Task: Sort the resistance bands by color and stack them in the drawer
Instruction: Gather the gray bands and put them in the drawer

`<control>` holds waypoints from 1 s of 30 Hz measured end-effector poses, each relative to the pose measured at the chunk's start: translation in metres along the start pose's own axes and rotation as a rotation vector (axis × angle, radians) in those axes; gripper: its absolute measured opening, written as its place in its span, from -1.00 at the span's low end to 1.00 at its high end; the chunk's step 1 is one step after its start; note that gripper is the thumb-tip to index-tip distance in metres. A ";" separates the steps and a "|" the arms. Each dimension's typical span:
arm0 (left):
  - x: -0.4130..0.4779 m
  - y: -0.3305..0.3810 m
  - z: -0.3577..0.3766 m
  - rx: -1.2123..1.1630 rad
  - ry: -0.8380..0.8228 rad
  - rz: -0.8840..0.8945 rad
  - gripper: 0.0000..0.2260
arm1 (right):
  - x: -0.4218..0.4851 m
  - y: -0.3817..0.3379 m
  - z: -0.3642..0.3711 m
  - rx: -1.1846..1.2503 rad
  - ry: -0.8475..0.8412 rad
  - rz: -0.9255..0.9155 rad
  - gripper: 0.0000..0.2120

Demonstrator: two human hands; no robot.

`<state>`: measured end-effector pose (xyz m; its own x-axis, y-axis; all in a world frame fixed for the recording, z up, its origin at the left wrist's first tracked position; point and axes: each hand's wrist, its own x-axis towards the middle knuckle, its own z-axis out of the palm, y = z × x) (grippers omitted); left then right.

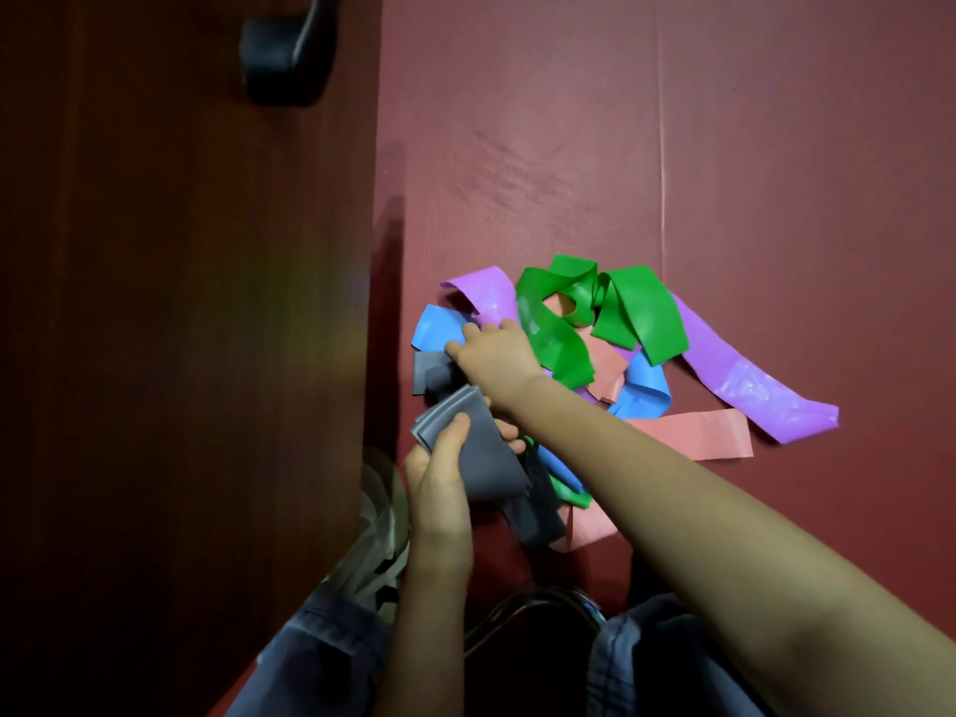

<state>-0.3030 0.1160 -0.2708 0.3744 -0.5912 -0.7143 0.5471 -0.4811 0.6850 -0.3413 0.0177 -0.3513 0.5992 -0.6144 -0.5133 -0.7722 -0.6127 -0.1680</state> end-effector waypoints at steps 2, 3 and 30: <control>0.000 0.001 0.002 -0.009 0.010 0.001 -0.75 | -0.007 0.007 0.000 0.171 0.130 0.022 -0.75; -0.001 0.001 0.002 -0.020 0.014 -0.002 -0.75 | -0.011 0.010 0.001 0.313 0.215 0.048 -0.76; -0.012 -0.014 0.076 -0.064 -0.331 -0.177 -0.91 | -0.140 0.104 -0.025 1.986 0.259 0.458 -0.85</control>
<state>-0.3721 0.0805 -0.2606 0.0139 -0.6850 -0.7284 0.6313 -0.5590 0.5376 -0.5006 0.0280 -0.2761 0.2084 -0.6843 -0.6988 0.1400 0.7280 -0.6711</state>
